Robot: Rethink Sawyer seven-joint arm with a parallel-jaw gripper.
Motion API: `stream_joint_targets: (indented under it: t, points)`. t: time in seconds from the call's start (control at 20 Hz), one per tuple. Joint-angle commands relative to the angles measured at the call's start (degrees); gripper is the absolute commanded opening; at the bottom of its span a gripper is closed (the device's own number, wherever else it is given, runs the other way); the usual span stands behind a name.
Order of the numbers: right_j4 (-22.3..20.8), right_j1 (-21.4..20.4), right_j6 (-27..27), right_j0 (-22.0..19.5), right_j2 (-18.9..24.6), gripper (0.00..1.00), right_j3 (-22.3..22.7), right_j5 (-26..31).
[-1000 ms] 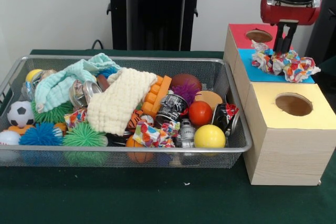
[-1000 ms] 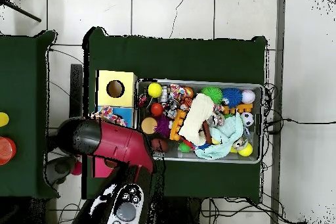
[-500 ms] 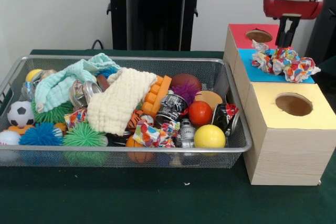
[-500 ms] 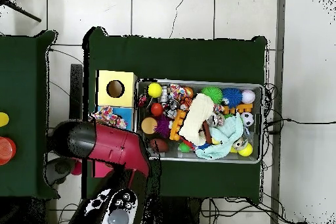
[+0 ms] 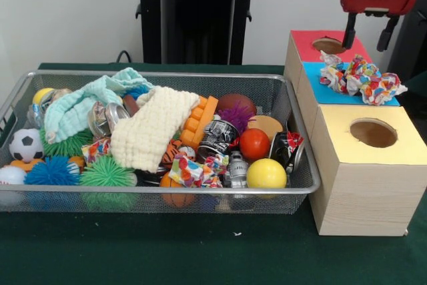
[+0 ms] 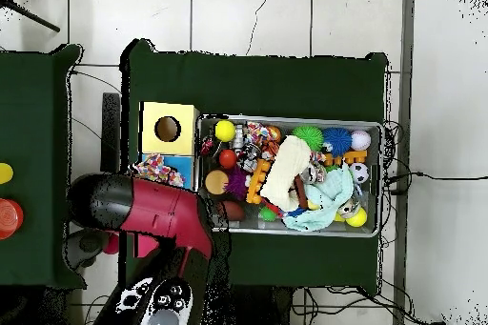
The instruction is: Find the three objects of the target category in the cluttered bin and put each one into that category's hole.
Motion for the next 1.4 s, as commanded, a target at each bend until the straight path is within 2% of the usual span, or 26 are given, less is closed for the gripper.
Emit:
stream_joint_targets:
  t: [0.05, 0.35, 0.75, 1.4]
  points:
    - [-2.3, 0.6, 15.4, -0.4, 0.9, 1.0, -2.1, 6.4]
    - [-2.9, 1.1, 14.0, -0.2, 0.6, 1.0, -1.9, 4.8]
    - [-3.6, 3.4, 11.4, -0.6, 1.3, 1.0, -0.1, -5.4]
    - [-3.1, 4.4, 10.1, -1.5, 2.7, 1.0, 1.4, -10.6]
